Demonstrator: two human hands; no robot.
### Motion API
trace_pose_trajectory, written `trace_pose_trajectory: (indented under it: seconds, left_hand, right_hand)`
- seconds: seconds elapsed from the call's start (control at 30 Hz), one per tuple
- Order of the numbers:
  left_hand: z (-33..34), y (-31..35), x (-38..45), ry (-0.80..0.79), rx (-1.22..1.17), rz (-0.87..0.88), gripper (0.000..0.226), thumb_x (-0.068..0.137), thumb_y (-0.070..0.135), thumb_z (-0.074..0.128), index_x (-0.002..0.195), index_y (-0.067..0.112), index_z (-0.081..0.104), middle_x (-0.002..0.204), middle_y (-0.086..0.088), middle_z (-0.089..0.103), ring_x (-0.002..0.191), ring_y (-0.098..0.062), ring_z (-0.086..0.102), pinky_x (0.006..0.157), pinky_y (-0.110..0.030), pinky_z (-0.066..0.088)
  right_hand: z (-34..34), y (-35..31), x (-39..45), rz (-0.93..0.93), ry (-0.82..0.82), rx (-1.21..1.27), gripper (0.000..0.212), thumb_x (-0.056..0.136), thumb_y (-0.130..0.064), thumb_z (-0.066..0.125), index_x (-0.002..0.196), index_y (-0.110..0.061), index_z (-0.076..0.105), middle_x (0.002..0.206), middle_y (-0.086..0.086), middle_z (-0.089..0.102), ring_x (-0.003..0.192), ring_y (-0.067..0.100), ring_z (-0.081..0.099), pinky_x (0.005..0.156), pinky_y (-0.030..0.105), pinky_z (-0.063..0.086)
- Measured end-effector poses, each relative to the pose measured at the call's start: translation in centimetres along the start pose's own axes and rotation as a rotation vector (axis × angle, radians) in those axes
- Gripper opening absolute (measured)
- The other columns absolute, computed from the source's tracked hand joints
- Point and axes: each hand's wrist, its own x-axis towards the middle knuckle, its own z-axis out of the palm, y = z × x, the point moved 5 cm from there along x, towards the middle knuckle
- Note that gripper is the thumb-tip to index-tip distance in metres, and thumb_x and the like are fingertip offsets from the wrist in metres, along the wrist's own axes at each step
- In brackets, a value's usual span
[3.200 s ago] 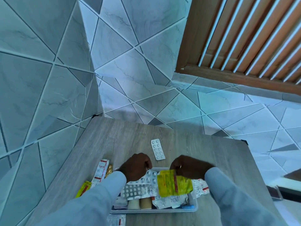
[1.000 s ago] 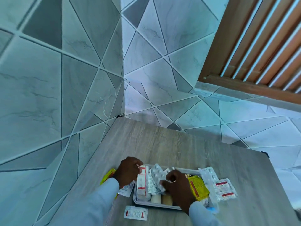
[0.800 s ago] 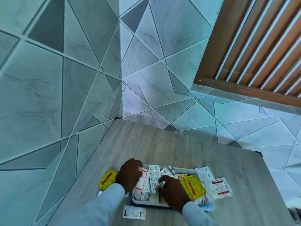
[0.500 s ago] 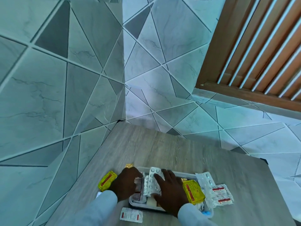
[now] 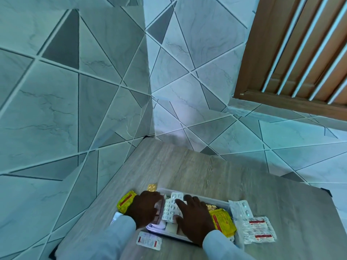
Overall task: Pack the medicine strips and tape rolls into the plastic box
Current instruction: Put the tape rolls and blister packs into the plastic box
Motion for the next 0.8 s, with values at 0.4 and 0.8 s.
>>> trace_pose_trajectory:
  seconds: [0.4, 0.8]
  left_hand:
    - [-0.3, -10.7, 0.9, 0.092, -0.273, -0.271, 0.055, 0.078, 0.025, 0.056, 0.132, 0.028, 0.047, 0.134, -0.001, 0.049, 0.130, -0.024, 0.043, 0.109, -0.036, 0.035]
    - [3.7, -16.3, 2.6, -0.175, -0.128, -0.293, 0.104, 0.067, 0.043, 0.077, 0.146, 0.029, 0.012, 0.146, -0.012, 0.026, 0.131, -0.037, 0.035, 0.100, -0.051, 0.044]
  right_hand:
    - [-2.3, -3.6, 3.3, -0.013, 0.192, 0.157, 0.039, 0.093, -0.042, 0.042, 0.126, -0.023, 0.052, 0.127, 0.002, 0.051, 0.117, 0.025, 0.047, 0.099, 0.039, 0.038]
    - [0.0, -13.6, 13.1, 0.100, -0.181, 0.198, 0.065, 0.082, -0.025, 0.070, 0.138, -0.015, 0.038, 0.138, 0.012, 0.041, 0.127, 0.033, 0.043, 0.102, 0.042, 0.042]
